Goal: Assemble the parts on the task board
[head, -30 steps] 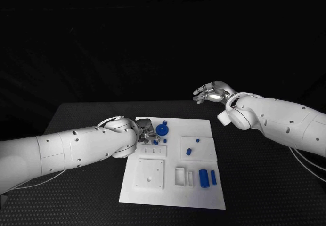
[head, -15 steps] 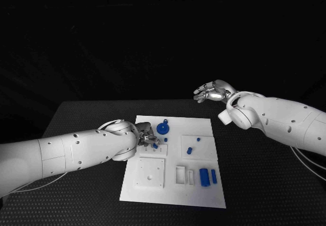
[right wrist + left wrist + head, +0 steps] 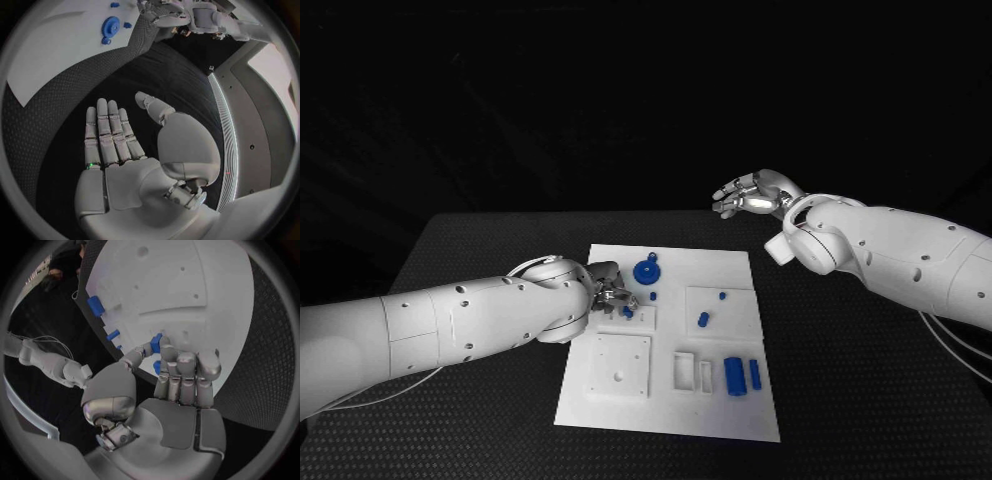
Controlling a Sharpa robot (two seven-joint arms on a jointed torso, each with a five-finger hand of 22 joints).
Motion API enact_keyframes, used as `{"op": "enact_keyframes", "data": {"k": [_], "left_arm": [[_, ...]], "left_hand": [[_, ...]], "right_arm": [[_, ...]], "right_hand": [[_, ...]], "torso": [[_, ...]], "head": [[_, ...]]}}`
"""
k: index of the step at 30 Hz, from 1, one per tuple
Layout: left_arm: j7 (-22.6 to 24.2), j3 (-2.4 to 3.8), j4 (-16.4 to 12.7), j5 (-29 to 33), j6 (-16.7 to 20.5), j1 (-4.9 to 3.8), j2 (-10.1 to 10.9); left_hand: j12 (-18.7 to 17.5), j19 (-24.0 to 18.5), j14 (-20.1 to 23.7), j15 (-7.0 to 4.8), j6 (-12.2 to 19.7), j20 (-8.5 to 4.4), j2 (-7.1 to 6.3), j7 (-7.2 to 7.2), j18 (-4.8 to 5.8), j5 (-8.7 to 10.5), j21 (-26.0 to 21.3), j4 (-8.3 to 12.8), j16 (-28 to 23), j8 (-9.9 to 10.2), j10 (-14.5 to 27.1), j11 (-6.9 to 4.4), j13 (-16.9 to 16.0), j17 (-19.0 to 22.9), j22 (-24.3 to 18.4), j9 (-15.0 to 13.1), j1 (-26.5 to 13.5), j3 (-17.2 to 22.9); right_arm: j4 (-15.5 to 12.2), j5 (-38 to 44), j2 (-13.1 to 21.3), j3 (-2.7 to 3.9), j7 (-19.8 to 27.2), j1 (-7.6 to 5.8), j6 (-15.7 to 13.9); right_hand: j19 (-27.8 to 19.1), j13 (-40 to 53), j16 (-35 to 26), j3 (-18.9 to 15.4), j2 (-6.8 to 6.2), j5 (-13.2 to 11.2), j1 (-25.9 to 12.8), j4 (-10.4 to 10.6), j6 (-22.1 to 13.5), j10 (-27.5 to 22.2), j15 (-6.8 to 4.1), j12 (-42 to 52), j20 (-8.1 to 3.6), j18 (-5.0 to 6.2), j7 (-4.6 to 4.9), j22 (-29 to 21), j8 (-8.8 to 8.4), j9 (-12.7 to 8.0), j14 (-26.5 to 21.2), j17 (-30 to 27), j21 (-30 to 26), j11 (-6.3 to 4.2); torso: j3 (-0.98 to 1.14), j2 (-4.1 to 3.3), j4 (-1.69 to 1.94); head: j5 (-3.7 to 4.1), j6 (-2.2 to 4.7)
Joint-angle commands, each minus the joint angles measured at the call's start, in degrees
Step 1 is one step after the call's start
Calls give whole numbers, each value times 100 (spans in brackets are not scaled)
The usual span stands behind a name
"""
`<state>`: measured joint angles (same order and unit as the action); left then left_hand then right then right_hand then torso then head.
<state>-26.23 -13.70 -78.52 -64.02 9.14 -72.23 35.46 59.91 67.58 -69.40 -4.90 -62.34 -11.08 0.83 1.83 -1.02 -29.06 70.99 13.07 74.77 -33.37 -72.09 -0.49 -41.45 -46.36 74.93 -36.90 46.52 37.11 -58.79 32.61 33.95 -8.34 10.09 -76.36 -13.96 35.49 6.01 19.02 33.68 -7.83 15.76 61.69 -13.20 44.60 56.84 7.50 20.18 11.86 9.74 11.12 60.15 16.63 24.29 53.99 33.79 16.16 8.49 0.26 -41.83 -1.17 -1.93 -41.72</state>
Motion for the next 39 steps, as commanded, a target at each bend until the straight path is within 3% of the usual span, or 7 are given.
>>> {"op": "enact_keyframes", "data": {"k": [1, 39], "left_arm": [[6, 2, -6, -15, -181, 8, -12], [-5, 3, 43, -219, -138, 65, -9]], "left_hand": [[11, 83, -563, -574, -366, -337, 75, -326, -795, -221, 22, 169, 32, -137, -741, -722, -10, -5, 58, 1, -3, 209], [-2, 64, -549, -593, -337, -334, 79, -320, -797, -132, 30, 150, 29, -158, -731, -716, -32, 1, 54, 53, -5, 214]], "right_arm": [[-7, 40, -3, 3, 22, -1, 89], [-42, 39, -17, 3, 14, -1, 60]], "right_hand": [[-38, -10, -27, -29, -5, 38, -60, -6, 15, 38, 28, -35, 14, 106, 94, 6, 34, -10, -4, -9, -30, 16], [-40, -40, -34, -46, 17, 81, -91, 21, 19, 46, 27, -34, 18, 111, 100, 21, 37, -25, -3, -14, -49, 15]], "torso": [[0, 0, -5], [2, 2, -7]], "head": [[-2, -8], [-6, 15]]}}
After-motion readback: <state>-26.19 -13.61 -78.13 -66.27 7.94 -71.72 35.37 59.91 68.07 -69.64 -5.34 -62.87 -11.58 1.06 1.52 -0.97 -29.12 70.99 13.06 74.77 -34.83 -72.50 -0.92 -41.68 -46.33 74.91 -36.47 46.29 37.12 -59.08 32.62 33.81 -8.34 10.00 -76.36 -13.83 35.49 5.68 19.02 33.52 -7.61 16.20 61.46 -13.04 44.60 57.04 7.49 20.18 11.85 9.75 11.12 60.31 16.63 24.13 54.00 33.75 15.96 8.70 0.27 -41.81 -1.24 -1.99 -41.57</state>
